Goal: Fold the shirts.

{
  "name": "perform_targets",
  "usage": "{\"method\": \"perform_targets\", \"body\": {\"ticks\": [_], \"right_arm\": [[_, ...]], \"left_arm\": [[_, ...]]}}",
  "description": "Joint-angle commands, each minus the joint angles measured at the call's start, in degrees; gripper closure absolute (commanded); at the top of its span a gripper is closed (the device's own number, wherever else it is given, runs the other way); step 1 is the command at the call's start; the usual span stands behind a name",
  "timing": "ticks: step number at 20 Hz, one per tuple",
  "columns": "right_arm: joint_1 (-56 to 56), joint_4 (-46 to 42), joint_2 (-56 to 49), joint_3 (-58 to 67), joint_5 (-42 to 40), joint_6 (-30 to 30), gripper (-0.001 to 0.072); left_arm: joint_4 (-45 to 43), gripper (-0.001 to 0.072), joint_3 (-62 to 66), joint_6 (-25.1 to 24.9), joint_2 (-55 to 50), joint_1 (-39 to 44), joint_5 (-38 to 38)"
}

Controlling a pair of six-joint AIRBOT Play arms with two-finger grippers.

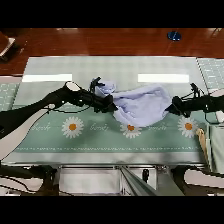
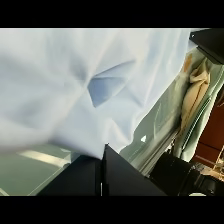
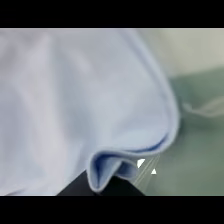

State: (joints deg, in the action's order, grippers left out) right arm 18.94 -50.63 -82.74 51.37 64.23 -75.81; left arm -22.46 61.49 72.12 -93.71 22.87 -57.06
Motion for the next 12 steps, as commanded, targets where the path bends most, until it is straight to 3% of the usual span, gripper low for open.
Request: {"method": "perform_targets", "body": {"ticks": [1, 4, 7, 12], "right_arm": [[-3.45, 1.70, 0.31, 10.91, 6.03, 1.07, 0.0693], [-4.96, 1.92, 5.14, 27.32, 8.98, -0.11, 0.0693], [-7.34, 2.08, 10.67, 45.51, 6.78, -1.81, 0.0693], [-8.92, -0.61, 20.87, 65.85, 8.70, -2.84, 0.0693]], "left_arm": [[0.07, 0.0679, 3.43, -1.18, 2.67, -3.80, -3.80], [0.04, 0.0679, 11.82, -1.16, 10.67, -10.80, -5.77], [-0.39, 0.0680, 24.90, 0.15, 18.16, -16.98, -6.40], [-13.90, 0.0680, 53.77, 8.37, 22.45, -23.45, -23.71]]}}
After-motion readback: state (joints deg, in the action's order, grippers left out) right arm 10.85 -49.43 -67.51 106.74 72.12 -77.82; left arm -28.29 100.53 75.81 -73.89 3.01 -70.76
